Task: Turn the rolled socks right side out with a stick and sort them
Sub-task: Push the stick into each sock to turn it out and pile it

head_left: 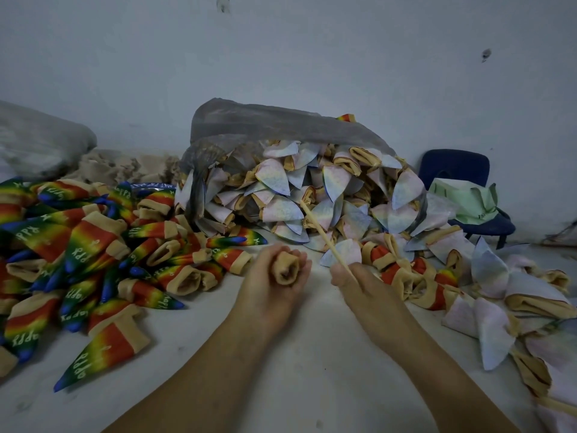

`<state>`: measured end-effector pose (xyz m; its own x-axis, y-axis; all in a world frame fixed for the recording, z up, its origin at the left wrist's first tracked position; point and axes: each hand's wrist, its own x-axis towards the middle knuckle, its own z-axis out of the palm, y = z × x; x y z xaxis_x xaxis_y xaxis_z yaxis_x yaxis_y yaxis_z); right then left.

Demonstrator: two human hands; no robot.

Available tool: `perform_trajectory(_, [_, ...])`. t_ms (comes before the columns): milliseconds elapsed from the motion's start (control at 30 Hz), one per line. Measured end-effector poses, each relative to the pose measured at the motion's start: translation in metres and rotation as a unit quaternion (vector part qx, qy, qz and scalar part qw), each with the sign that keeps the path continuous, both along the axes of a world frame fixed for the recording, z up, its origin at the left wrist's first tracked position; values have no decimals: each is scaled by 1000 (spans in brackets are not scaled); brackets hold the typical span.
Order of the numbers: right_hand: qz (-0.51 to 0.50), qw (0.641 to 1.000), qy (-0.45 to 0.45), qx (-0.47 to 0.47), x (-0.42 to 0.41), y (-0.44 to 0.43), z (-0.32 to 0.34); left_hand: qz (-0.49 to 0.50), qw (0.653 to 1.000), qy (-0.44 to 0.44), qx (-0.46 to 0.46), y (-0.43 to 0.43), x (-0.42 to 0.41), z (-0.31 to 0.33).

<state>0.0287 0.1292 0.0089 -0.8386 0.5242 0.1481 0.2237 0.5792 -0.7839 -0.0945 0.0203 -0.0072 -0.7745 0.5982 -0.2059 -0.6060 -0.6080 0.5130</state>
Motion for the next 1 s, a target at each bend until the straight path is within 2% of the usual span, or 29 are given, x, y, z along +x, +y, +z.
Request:
perform_trajectory(100, [23, 993, -54, 104, 9, 8, 0, 11, 993, -78, 89, -11, -16, 0])
perform_trajectory(167, [35, 980, -76, 178, 10, 12, -2, 15, 991, -84, 99, -13, -22, -1])
perform_trajectory(233, [42, 968, -56, 240, 9, 13, -3, 15, 991, -80, 106, -13, -26, -2])
perform_trajectory(400, [56, 932, -55, 354, 7, 6, -3, 43, 987, -91, 125, -13, -32, 0])
perform_trajectory(667, [33, 912, -63, 405, -4, -9, -15, 12, 1000, -12, -4, -2, -17, -5])
perform_trajectory(1000, [12, 901, -40, 433, -16, -28, -30, -9, 995, -35, 98, 3, -13, -4])
